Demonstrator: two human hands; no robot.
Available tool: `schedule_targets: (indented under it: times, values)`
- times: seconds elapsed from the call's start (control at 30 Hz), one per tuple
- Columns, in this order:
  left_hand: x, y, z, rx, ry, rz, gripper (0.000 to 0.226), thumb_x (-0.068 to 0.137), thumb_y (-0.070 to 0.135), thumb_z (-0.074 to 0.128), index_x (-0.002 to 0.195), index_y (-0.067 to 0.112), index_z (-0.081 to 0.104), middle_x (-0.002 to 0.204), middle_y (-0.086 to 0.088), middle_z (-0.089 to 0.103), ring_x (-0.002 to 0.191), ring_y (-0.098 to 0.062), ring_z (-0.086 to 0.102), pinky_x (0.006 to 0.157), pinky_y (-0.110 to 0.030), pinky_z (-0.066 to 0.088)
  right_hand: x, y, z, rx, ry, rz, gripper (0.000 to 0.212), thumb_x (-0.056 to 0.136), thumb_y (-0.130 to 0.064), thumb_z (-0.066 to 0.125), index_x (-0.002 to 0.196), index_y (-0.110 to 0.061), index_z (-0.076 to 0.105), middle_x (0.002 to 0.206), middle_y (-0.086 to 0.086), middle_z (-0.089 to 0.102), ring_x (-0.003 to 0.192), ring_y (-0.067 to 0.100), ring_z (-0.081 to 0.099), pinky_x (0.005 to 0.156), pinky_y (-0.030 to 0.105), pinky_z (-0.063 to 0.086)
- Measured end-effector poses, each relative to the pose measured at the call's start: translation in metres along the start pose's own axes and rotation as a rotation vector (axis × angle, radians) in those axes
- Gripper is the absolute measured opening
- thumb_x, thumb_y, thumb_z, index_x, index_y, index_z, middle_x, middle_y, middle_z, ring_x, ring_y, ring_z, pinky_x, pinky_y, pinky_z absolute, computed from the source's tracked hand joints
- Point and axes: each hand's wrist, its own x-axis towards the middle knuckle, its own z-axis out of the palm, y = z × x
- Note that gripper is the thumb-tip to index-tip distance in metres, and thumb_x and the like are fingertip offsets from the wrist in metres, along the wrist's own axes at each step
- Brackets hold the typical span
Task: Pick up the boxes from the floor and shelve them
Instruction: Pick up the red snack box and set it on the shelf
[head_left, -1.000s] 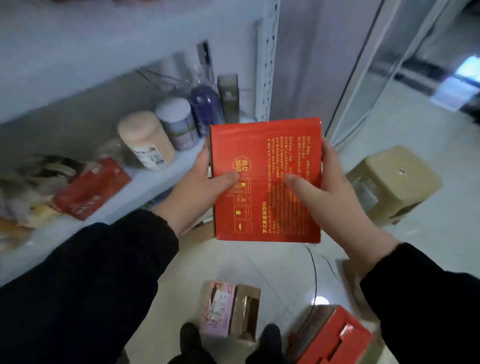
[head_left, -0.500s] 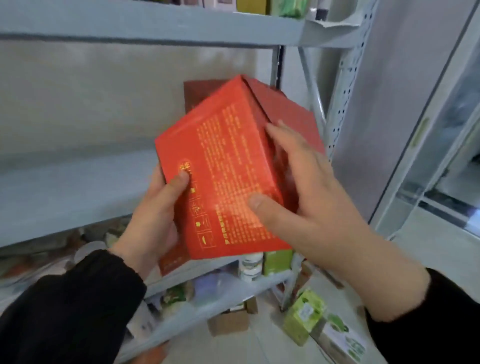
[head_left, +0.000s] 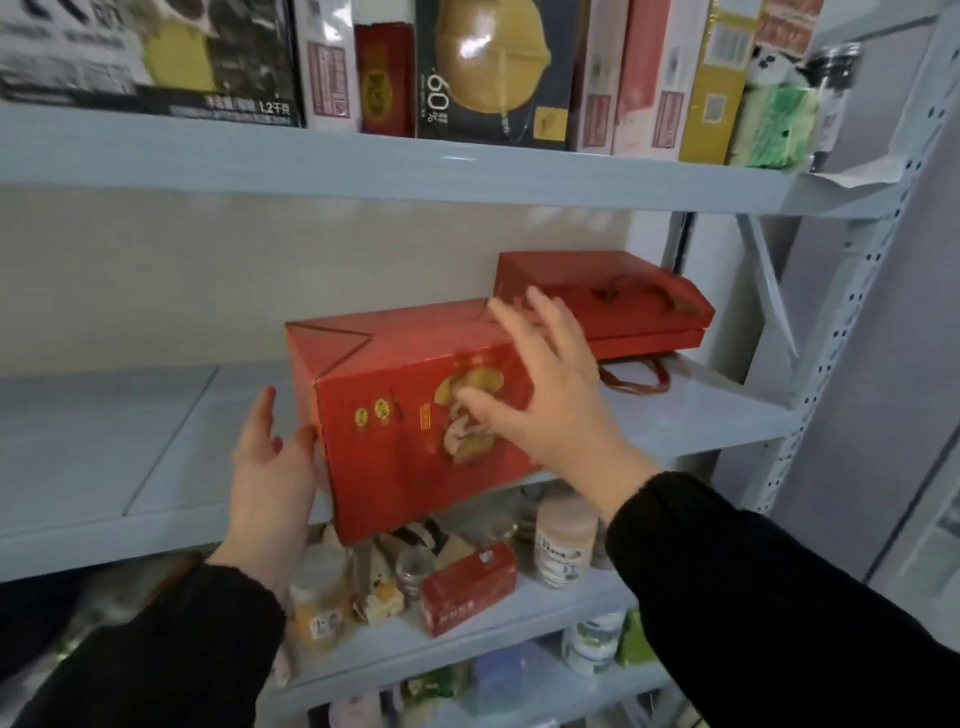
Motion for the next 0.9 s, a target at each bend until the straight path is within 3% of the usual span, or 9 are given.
schedule_targets:
  times: [0.1, 0.17, 0.23, 0.33, 0.4, 0.57, 0.7, 0.8, 0.9]
  values:
    - [0.005, 0.0, -0.009, -0.073, -0.164, 0.043, 0.042, 0.106, 0.044, 0.045, 0.147, 0.055, 0.04, 0.141, 0.019, 0.057, 0.122, 0.005, 0.056, 0.112, -0.036, 0.039, 0.003, 0.056, 0.007, 0.437, 0.049, 0.449, 0.107, 0.074, -0.086, 0.059, 0.16, -0.042, 0.012, 0.168, -0.008, 0.013, 0.154, 0.014, 0.017, 0.122, 0.043, 0.022]
    - [0.006, 0.001, -0.009, -0.074, -0.284, 0.071, 0.045, 0.104, 0.05, 0.04, 0.149, 0.052, 0.039, 0.136, 0.025, 0.061, 0.116, 0.008, 0.059, 0.109, -0.034, 0.041, 0.003, 0.077, 0.016, 0.639, -0.124, 0.567, 0.098, 0.074, -0.081, 0.066, 0.154, -0.039, 0.028, 0.154, -0.009, 0.045, 0.137, 0.002, 0.047, 0.112, 0.034, 0.043]
    - [0.006, 0.003, -0.008, -0.073, -0.384, 0.08, 0.052, 0.103, 0.05, 0.043, 0.154, 0.047, 0.03, 0.141, 0.022, 0.058, 0.111, 0.004, 0.062, 0.104, -0.028, 0.043, -0.002, 0.086, 0.027, 0.631, -0.221, 0.551, 0.071, 0.079, -0.073, 0.068, 0.138, -0.042, 0.044, 0.128, -0.02, 0.063, 0.111, -0.005, 0.063, 0.097, 0.028, 0.054]
    - [-0.006, 0.005, -0.004, 0.105, -0.492, 0.09, 0.079, 0.072, 0.073, 0.072, 0.14, 0.062, 0.032, 0.116, 0.034, 0.067, 0.1, 0.012, 0.066, 0.078, -0.018, 0.055, -0.009, 0.097, 0.036, 0.576, -0.171, 0.524, 0.052, 0.083, -0.07, 0.064, 0.123, -0.041, 0.046, 0.116, -0.021, 0.064, 0.104, 0.0, 0.064, 0.093, 0.034, 0.056]
    - [-0.003, 0.0, 0.003, 0.188, -0.423, 0.051, 0.08, 0.07, 0.065, 0.076, 0.139, 0.057, 0.037, 0.108, 0.023, 0.072, 0.091, 0.006, 0.07, 0.069, -0.018, 0.054, -0.009, 0.107, 0.035, 0.525, -0.183, 0.502, 0.051, 0.087, -0.07, 0.059, 0.124, -0.038, 0.047, 0.114, -0.02, 0.065, 0.102, -0.001, 0.063, 0.089, 0.031, 0.055]
    - [0.028, -0.024, 0.04, 0.438, -0.318, -0.028, 0.071, 0.054, 0.091, 0.063, 0.115, 0.067, 0.037, 0.111, 0.025, 0.061, 0.097, -0.004, 0.063, 0.085, -0.035, 0.052, 0.015, 0.146, 0.035, 0.362, -0.299, 0.459, 0.048, 0.098, -0.065, 0.046, 0.127, -0.027, 0.046, 0.111, -0.012, 0.063, 0.099, 0.008, 0.062, 0.077, 0.027, 0.05]
    - [0.055, -0.043, 0.066, 0.703, -0.318, -0.038, 0.093, 0.064, 0.094, 0.055, 0.143, 0.049, 0.033, 0.122, 0.013, 0.061, 0.109, -0.018, 0.061, 0.103, -0.044, 0.047, 0.036, 0.188, 0.054, 0.051, -0.46, 0.407, 0.029, 0.103, -0.043, 0.051, 0.115, -0.017, 0.049, 0.102, -0.002, 0.059, 0.098, 0.021, 0.062, 0.074, 0.032, 0.047]
    - [0.08, -0.054, 0.082, 0.875, -0.308, -0.115, 0.106, 0.064, 0.101, 0.038, 0.149, 0.038, 0.036, 0.137, 0.003, 0.06, 0.123, -0.025, 0.056, 0.114, -0.047, 0.036, 0.049, 0.207, 0.06, 0.018, -0.37, 0.369, 0.029, 0.099, -0.039, 0.061, 0.108, -0.014, 0.049, 0.098, 0.0, 0.055, 0.088, 0.019, 0.059, 0.066, 0.028, 0.043]
    - [0.098, -0.066, 0.093, 1.216, -0.244, -0.065, 0.109, 0.071, 0.098, 0.009, 0.155, 0.032, 0.032, 0.148, -0.001, 0.05, 0.136, -0.024, 0.041, 0.116, -0.048, 0.026, 0.052, 0.213, 0.066, -0.194, -0.284, 0.046, 0.024, 0.1, -0.042, 0.052, 0.096, -0.019, 0.057, 0.094, -0.003, 0.051, 0.093, 0.019, 0.054, 0.074, 0.028, 0.044]
